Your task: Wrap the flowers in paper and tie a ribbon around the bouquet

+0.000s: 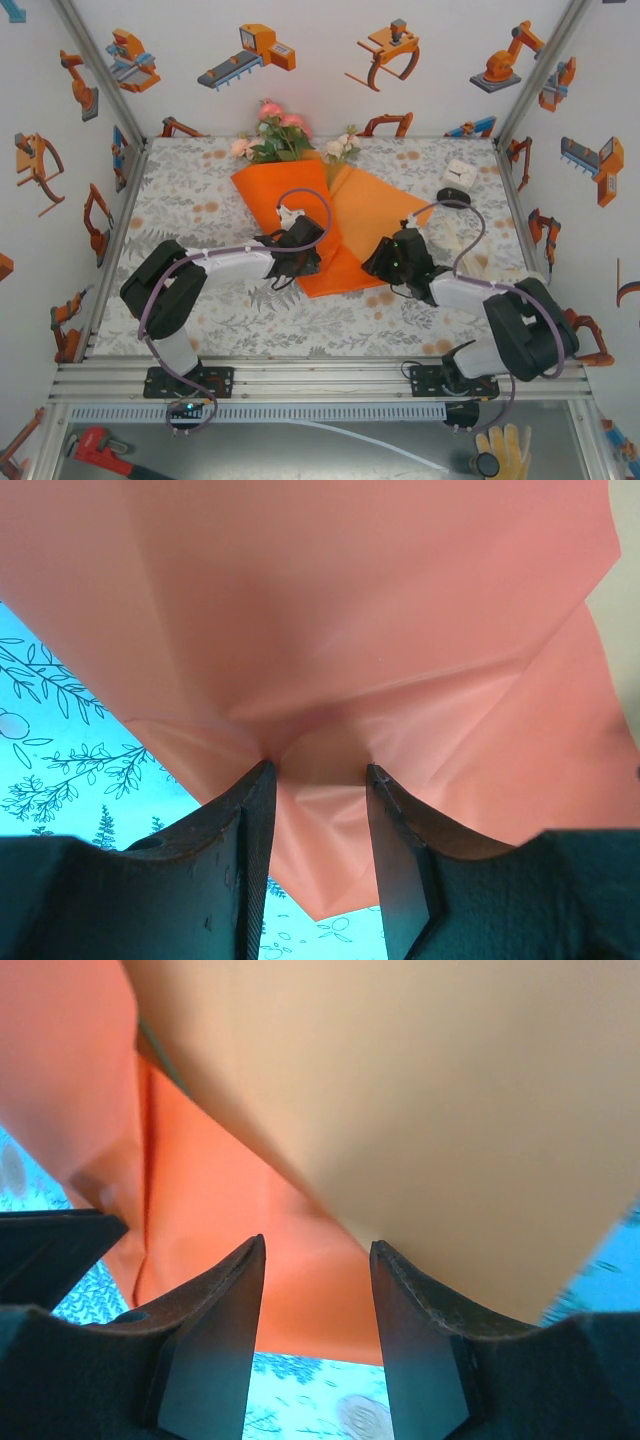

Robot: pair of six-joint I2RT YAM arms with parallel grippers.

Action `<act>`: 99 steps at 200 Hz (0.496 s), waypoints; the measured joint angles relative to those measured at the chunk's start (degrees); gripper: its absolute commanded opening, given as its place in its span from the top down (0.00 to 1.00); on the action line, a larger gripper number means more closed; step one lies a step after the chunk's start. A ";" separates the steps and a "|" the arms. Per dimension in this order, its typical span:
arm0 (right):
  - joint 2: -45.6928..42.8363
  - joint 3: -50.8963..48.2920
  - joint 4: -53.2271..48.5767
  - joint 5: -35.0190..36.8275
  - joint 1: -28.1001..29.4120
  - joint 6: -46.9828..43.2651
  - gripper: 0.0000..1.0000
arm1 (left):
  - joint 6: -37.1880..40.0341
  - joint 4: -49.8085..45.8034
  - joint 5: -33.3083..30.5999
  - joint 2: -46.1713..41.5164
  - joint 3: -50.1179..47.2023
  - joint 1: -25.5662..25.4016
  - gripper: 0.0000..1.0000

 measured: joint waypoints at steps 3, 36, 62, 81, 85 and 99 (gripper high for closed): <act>-0.57 -0.33 -0.42 0.00 -0.39 -0.20 0.53 | 0.00 0.02 -0.02 0.00 0.00 0.00 0.58; -10.19 -0.48 -10.19 -0.31 -2.23 -2.32 0.52 | 0.15 0.20 0.17 0.00 0.00 0.02 0.57; -19.43 1.51 -14.51 -1.73 -0.55 -2.34 0.52 | 0.15 0.31 0.39 -0.02 0.00 0.02 0.55; -24.26 1.64 -14.69 -1.57 5.33 -0.70 0.52 | 0.11 0.39 0.48 -0.07 0.00 0.04 0.54; -24.65 1.64 -14.67 -1.51 6.73 -0.31 0.52 | 0.11 0.39 0.52 -0.07 0.00 0.04 0.54; -23.69 1.62 -13.86 -1.64 11.91 0.83 0.52 | 0.02 0.37 0.57 -0.17 0.00 0.09 0.53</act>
